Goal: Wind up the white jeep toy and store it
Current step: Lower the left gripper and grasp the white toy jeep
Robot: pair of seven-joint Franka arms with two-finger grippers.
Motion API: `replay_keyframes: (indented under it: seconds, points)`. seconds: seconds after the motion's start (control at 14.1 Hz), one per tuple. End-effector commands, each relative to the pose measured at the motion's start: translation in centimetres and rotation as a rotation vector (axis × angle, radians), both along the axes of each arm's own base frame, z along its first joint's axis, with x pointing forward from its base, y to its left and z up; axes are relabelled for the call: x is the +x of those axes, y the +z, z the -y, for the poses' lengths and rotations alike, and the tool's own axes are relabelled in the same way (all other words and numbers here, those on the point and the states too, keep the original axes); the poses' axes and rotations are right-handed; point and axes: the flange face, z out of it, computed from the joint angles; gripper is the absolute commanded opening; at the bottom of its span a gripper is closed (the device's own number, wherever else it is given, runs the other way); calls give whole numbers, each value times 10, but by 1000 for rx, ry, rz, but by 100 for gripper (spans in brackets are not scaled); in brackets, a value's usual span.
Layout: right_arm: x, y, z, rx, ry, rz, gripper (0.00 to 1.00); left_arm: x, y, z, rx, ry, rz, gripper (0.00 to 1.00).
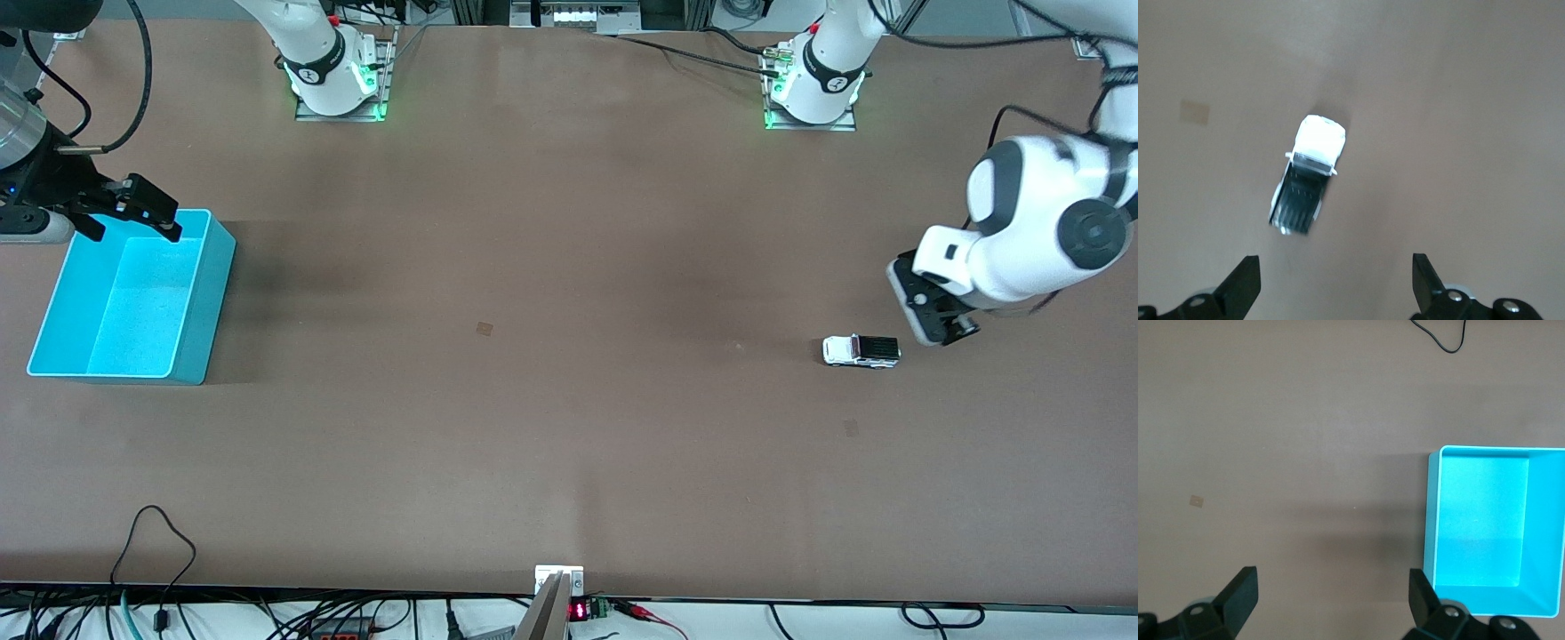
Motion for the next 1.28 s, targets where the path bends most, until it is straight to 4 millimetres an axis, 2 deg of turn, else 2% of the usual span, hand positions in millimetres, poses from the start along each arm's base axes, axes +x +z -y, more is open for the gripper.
replay_keyframes:
  seconds: [0.0, 0.14, 0.5, 0.99, 1.06, 1.2]
  points:
    - [-3, 4, 3, 11, 9, -4, 100, 6, -37, 4, -4, -124, 15, 100]
    - [-4, 5, 3, 10, 9, -4, 100, 8, -53, 5, -14, -206, 68, 100]
    - [-4, 5, 3, 10, 9, -4, 100, 7, -107, 4, -28, -254, 65, 100]
    - [-4, 5, 4, 10, 7, -4, 100, 10, -120, 3, -16, -279, 100, 100]
    - [-4, 5, 3, 11, 7, -4, 100, 11, -122, 3, -16, -281, 107, 96]
    - [-4, 5, 4, 11, 6, -4, 100, 10, -125, 3, -17, -278, 103, 75]
